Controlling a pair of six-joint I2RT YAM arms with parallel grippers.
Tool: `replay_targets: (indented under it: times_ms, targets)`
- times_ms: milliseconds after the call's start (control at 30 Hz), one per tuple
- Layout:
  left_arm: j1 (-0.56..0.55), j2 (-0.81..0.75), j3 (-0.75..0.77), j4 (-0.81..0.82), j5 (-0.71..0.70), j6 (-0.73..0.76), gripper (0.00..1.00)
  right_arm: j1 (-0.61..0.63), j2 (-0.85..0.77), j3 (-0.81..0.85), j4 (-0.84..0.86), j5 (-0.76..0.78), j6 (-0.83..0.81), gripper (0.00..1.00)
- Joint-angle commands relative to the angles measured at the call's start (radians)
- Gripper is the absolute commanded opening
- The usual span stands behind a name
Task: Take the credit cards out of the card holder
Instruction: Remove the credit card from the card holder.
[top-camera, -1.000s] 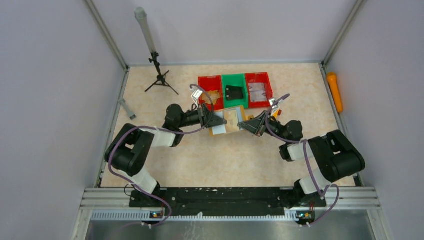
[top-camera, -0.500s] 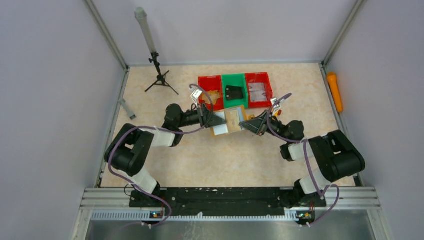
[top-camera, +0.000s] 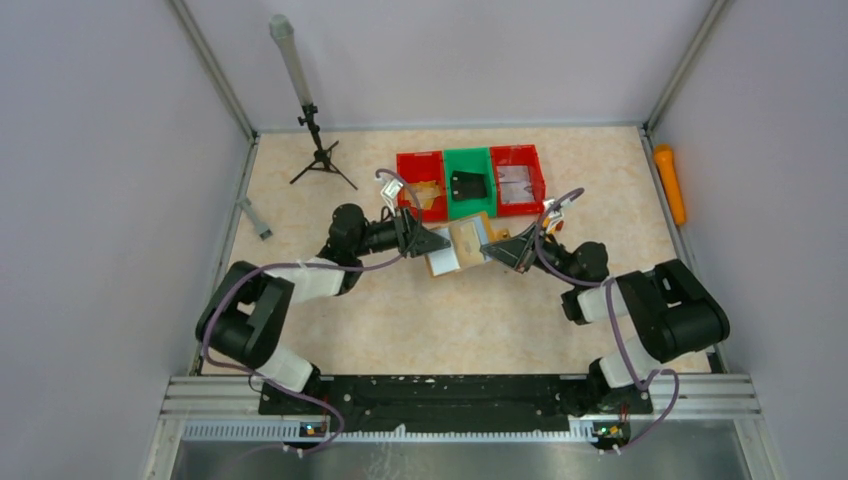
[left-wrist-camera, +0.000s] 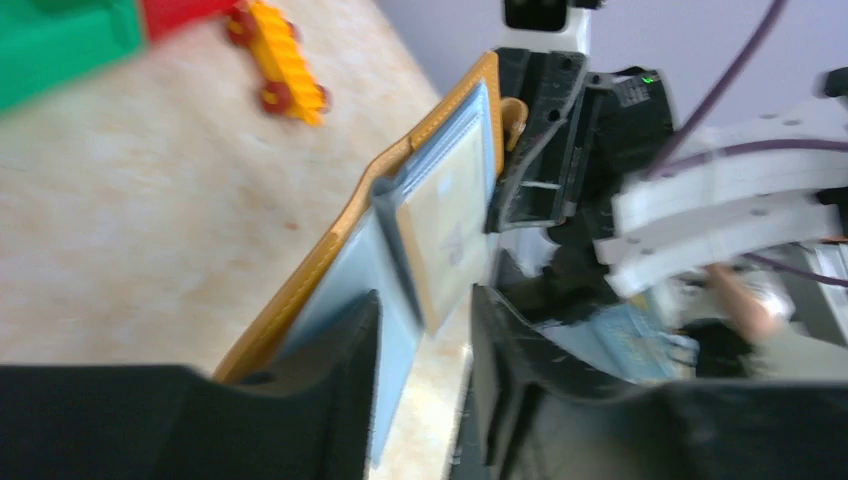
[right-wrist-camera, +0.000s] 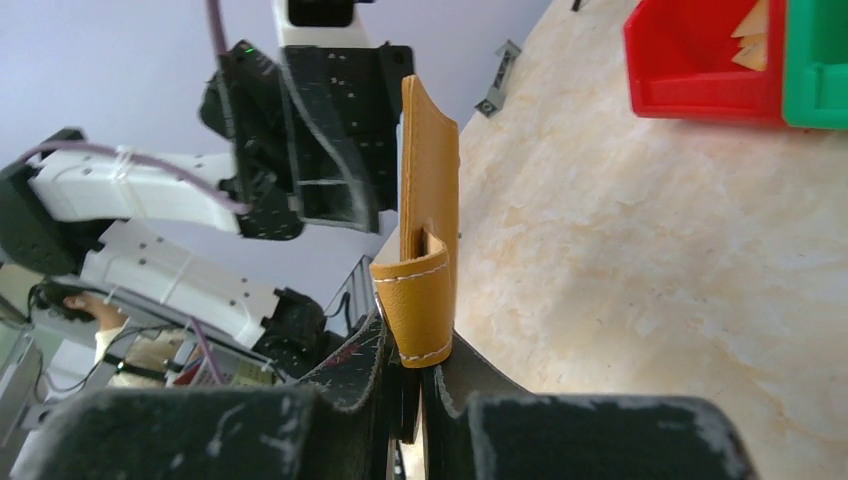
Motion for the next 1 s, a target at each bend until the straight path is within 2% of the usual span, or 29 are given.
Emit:
replay_targets:
  times_ms: [0, 67, 133, 200, 233, 267, 300, 467, 533, 600, 733, 833, 900, 967]
  targets:
    - [0.005, -0.179, 0.009, -0.320, -0.206, 0.261, 0.47, -0.031, -0.061, -0.022, -0.013, 0.050, -0.056, 0.00]
    - [0.004, -0.229, 0.005, -0.416, -0.286, 0.309, 0.60, -0.041, -0.085, -0.036, -0.041, 0.070, -0.072, 0.00]
    - [0.003, -0.259, -0.008, -0.441, -0.330, 0.322, 0.71, -0.049, -0.105, -0.046, -0.053, 0.082, -0.082, 0.00]
    - [0.002, -0.260, -0.002, -0.462, -0.350, 0.324, 0.82, -0.053, -0.125, -0.053, -0.055, 0.091, -0.089, 0.00]
    - [0.002, -0.249, 0.009, -0.485, -0.353, 0.322, 0.92, -0.054, -0.130, -0.057, -0.056, 0.095, -0.091, 0.00]
    - [0.002, -0.228, 0.027, -0.503, -0.345, 0.321, 0.96, -0.055, -0.137, -0.060, -0.056, 0.099, -0.093, 0.00]
    - [0.002, -0.207, 0.042, -0.509, -0.327, 0.317, 0.98, -0.055, -0.140, -0.061, -0.056, 0.100, -0.096, 0.00]
    - [0.002, -0.101, 0.065, -0.436, -0.213, 0.254, 0.98, -0.056, -0.139, -0.067, -0.016, 0.090, -0.079, 0.00]
    - [0.002, -0.071, 0.066, -0.378, -0.159, 0.215, 0.93, -0.058, -0.133, -0.065, -0.002, 0.083, -0.071, 0.00]
    - [0.002, -0.034, 0.071, -0.309, -0.107, 0.170, 0.82, -0.057, -0.120, -0.064, 0.023, 0.074, -0.058, 0.00]
    - [0.002, 0.031, 0.076, -0.167, -0.035, 0.084, 0.46, -0.056, -0.077, -0.057, 0.077, 0.057, -0.024, 0.00]
    - [0.002, 0.040, 0.077, -0.160, -0.035, 0.079, 0.15, -0.056, -0.049, -0.050, 0.114, 0.040, 0.000, 0.00]
    - [0.002, 0.033, 0.077, -0.172, -0.044, 0.090, 0.05, -0.051, -0.030, -0.046, 0.147, 0.028, 0.015, 0.00]
    - [0.002, 0.024, 0.078, -0.199, -0.057, 0.108, 0.00, -0.047, -0.014, -0.043, 0.177, 0.021, 0.026, 0.02]
